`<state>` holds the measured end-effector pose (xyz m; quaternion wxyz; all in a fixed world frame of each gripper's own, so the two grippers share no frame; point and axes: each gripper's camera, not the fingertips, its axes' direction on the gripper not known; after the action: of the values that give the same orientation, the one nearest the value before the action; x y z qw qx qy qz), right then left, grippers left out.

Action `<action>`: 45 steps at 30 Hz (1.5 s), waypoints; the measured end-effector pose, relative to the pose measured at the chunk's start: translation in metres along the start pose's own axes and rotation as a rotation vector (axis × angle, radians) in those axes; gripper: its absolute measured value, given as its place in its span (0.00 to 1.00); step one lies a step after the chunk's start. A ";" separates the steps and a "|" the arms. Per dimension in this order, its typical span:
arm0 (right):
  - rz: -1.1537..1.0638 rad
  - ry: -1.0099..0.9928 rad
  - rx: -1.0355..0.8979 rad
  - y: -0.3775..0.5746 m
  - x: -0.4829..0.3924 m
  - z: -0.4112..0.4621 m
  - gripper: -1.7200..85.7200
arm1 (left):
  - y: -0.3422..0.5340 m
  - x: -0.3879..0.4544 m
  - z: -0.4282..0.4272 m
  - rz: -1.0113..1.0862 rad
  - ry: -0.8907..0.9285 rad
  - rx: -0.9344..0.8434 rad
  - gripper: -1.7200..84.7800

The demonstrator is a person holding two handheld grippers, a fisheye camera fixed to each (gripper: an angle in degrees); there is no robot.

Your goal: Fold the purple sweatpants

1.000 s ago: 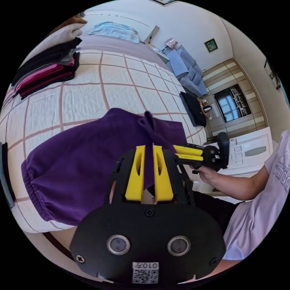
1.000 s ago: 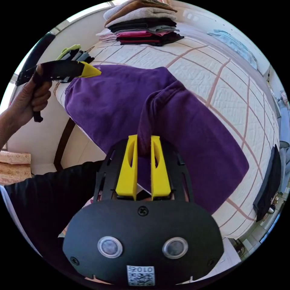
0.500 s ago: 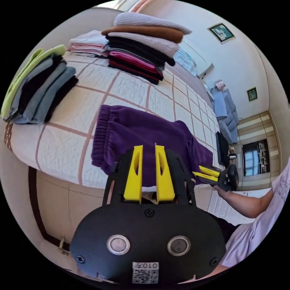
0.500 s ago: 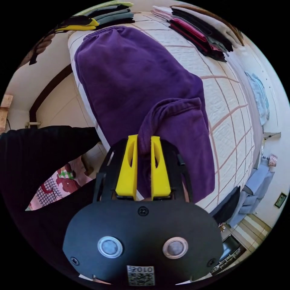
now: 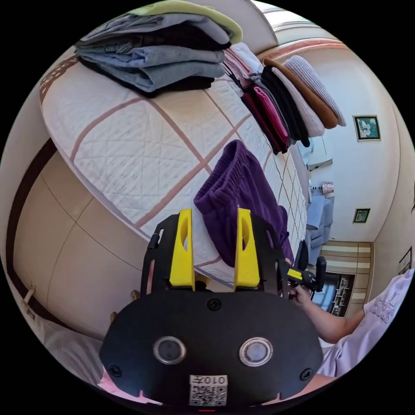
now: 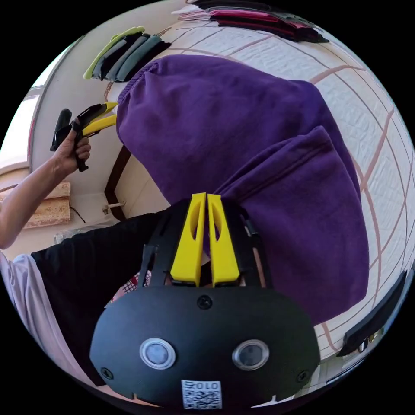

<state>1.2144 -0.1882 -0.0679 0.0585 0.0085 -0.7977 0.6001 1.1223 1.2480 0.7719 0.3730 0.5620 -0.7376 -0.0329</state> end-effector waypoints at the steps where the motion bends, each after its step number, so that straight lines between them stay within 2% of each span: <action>1: 0.008 -0.010 0.037 -0.005 0.005 -0.008 0.06 | 0.005 0.001 0.006 -0.019 0.027 0.013 0.19; 4: 0.005 0.038 0.120 -0.011 0.009 -0.031 0.06 | 0.014 -0.004 0.018 -0.098 0.127 0.061 0.19; 6: 0.029 0.050 0.143 -0.011 0.015 -0.039 0.06 | 0.015 -0.009 0.023 -0.133 0.131 0.071 0.19; 14: 0.086 0.056 0.165 0.013 0.055 -0.042 0.05 | 0.003 0.013 0.035 -0.122 -0.005 0.034 0.16; 17: 0.141 0.010 0.191 0.038 0.081 -0.041 0.05 | 0.009 0.051 0.023 -0.011 -0.070 0.070 0.15; 20: 0.202 -0.026 0.206 0.071 0.111 -0.039 0.05 | 0.019 0.128 0.011 0.228 -0.159 0.089 0.14; 22: 0.227 -0.040 0.213 0.095 0.128 -0.039 0.05 | 0.039 0.228 0.013 0.587 -0.290 0.037 0.14; 23: 0.239 -0.040 0.218 0.112 0.140 -0.040 0.05 | 0.048 0.256 0.016 0.694 -0.329 0.020 0.14; 25: 0.271 -0.045 0.241 0.140 0.159 -0.043 0.05 | 0.098 0.358 0.035 1.054 -0.454 -0.016 0.14; 26: 0.301 -0.062 0.269 0.161 0.173 -0.046 0.05 | 0.112 0.379 0.041 1.116 -0.458 -0.016 0.14; 29: 0.396 -0.143 0.365 0.219 0.216 -0.052 0.05 | 0.183 0.465 0.087 1.325 -0.323 -0.043 0.14; 31: 0.463 -0.189 0.397 0.256 0.244 -0.049 0.06 | 0.240 0.502 0.157 1.403 -0.238 -0.121 0.15; 32: 0.499 -0.219 0.398 0.278 0.262 -0.043 0.06 | 0.252 0.506 0.181 1.410 -0.219 -0.164 0.15; 34: 0.563 -0.232 0.364 0.309 0.286 -0.029 0.07 | 0.294 0.499 0.288 1.429 -0.186 -0.495 0.15; 36: 0.618 -0.266 0.362 0.337 0.303 -0.019 0.09 | 0.304 0.490 0.328 1.364 -0.108 -0.679 0.15; 37: 0.626 -0.320 0.400 0.352 0.310 -0.016 0.10 | 0.302 0.485 0.326 1.318 -0.029 -0.660 0.15; 39: 0.614 -0.386 0.479 0.368 0.314 -0.013 0.12 | 0.297 0.477 0.313 1.318 -0.012 -0.593 0.15; 42: 0.579 -0.439 0.519 0.364 0.313 -0.002 0.15 | 0.279 0.450 0.307 1.346 -0.166 -0.552 0.15; 45: 0.529 -0.400 0.493 0.341 0.307 0.010 0.17 | 0.249 0.414 0.316 1.309 -0.260 -0.573 0.14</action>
<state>0.8798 -0.0850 -0.3646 -0.2580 -0.0667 -0.6003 0.7541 0.6989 0.8689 0.8739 0.3581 -0.1230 -0.9235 -0.0615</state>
